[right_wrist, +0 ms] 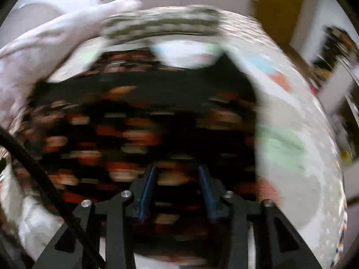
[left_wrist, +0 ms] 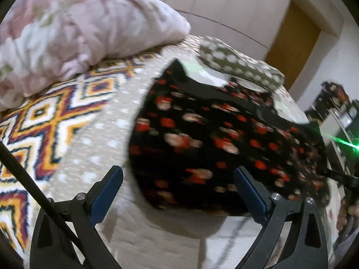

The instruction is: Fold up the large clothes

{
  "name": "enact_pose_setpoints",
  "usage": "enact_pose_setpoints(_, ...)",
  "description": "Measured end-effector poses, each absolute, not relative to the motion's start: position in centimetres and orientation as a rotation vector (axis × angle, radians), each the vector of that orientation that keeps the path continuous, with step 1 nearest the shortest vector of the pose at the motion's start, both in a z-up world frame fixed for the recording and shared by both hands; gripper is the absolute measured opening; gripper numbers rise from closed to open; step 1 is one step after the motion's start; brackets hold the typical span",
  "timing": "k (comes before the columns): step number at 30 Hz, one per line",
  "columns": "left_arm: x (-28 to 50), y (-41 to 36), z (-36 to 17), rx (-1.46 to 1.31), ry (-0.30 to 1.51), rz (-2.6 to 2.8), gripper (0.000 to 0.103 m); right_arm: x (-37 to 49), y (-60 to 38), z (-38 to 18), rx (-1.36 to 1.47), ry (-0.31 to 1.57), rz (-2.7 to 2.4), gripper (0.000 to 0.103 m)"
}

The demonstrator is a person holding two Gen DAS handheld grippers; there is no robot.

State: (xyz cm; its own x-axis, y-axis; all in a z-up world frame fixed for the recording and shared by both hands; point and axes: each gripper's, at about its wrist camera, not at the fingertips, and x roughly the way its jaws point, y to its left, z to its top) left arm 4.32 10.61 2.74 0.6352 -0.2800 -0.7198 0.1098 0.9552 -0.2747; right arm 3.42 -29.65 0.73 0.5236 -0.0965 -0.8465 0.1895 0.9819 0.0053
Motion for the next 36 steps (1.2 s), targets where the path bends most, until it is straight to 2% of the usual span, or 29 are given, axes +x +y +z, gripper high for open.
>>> enact_pose_setpoints(3, 4.2, 7.1, 3.8, -0.159, 0.863, -0.284, 0.099, 1.1, -35.1, 1.2, 0.290, 0.947, -0.199, 0.037)
enact_pose_setpoints(9, 6.3, -1.5, 4.5, -0.023, 0.907, -0.389, 0.099, -3.7, -38.7, 2.8, 0.447, 0.851, -0.159, 0.049)
enact_pose_setpoints(11, 7.8, -3.8, 3.9, 0.024, 0.922, -0.378, 0.097, -4.9, -39.0, 2.8, 0.480, 0.837, -0.128, 0.052)
enact_pose_setpoints(14, 10.9, -5.8, 1.9, 0.046, 0.990, -0.352, 0.089, -6.1, -38.9, 2.3, 0.502, 0.826, -0.102, 0.053)
enact_pose_setpoints(16, 12.4, -6.8, 0.3, 0.072, 1.032, -0.313, 0.089, -6.1, -38.7, 2.0, 0.518, 0.822, -0.084, 0.058)
enact_pose_setpoints(19, 12.3, -8.6, -0.1, 0.185, 0.987, -0.277, 0.090, -6.4, -38.8, 1.1, 0.550, 0.823, -0.056, 0.065)
enact_pose_setpoints(22, 12.2, -9.0, 0.7, 0.211, 0.982, -0.279, 0.090, -6.8, -38.9, 0.2, 0.584, 0.818, -0.038, 0.070)
enact_pose_setpoints(26, 11.6, -6.9, 2.6, 0.091, 1.002, -0.321, 0.089, -7.8, -39.1, -1.3, 0.686, 0.807, -0.015, 0.071)
enact_pose_setpoints(31, 7.9, -3.0, 5.0, 0.008, 0.942, -0.327, 0.089, -10.0, -37.6, -2.2, 0.735, 0.794, -0.002, 0.073)
enact_pose_setpoints(36, 5.3, 1.3, 4.9, -0.044, 0.908, -0.283, 0.089, -10.6, -36.4, -4.3, 0.815, 0.814, 0.007, 0.076)
